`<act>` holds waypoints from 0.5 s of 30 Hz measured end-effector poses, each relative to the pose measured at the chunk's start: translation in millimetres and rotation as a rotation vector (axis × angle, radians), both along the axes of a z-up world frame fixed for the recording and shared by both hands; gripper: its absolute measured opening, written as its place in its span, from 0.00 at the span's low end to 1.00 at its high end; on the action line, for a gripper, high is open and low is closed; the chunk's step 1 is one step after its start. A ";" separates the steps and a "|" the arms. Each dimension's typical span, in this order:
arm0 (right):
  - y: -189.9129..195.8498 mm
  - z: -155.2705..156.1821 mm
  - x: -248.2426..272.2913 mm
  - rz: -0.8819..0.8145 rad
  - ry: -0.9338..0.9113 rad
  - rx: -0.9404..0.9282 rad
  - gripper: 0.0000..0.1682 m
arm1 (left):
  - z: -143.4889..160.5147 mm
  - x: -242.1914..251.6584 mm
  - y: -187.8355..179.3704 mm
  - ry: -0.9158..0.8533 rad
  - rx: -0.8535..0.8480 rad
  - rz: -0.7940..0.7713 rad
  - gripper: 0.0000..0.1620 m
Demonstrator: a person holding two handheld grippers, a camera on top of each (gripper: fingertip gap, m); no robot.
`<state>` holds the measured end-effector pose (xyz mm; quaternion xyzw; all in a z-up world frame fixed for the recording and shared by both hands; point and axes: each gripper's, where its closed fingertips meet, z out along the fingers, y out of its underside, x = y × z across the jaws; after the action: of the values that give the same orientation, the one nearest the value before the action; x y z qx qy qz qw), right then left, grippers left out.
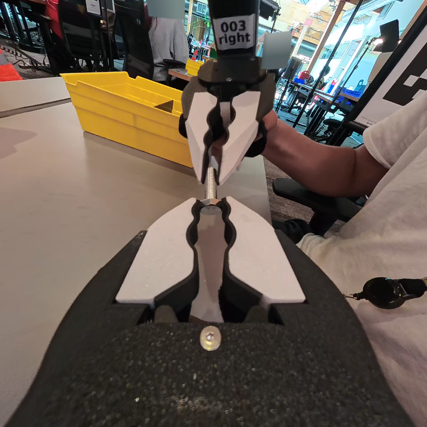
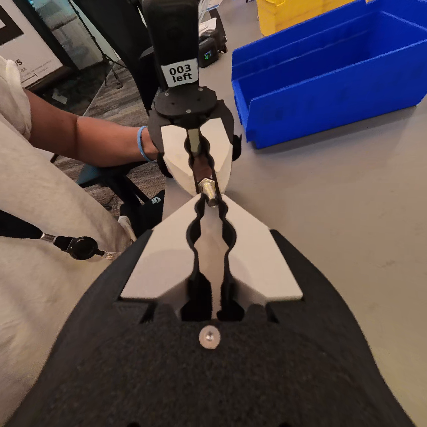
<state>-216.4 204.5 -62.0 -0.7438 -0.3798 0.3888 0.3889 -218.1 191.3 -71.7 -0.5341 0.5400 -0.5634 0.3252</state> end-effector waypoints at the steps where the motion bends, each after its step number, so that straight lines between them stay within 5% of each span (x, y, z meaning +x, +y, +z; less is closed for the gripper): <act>1: -0.8 0.6 0.0 0.001 -0.002 0.008 0.06 | 0.6 0.2 -0.6 -0.005 -0.004 -0.001 0.11; 7: 11.4 20.6 62.8 -0.153 -0.141 0.084 0.06 | 2.9 -2.4 14.6 -0.025 -0.021 0.082 0.20; 11: 50.2 46.0 239.2 -0.600 -0.536 0.131 0.05 | 3.0 -5.3 29.8 -0.032 -0.038 0.142 0.21; 13: 62.6 28.7 338.8 -0.794 -0.798 0.047 0.06 | 2.1 -3.1 32.9 -0.030 -0.047 0.154 0.21; 15: 69.2 -12.0 391.5 -0.804 -0.836 -0.181 0.05 | -0.1 0.2 32.0 -0.019 -0.044 0.152 0.21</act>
<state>175.1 273.8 -74.0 -0.9500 -0.1542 -0.0846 0.2579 -217.9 223.3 -71.8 -0.5751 0.4826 -0.5537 0.3603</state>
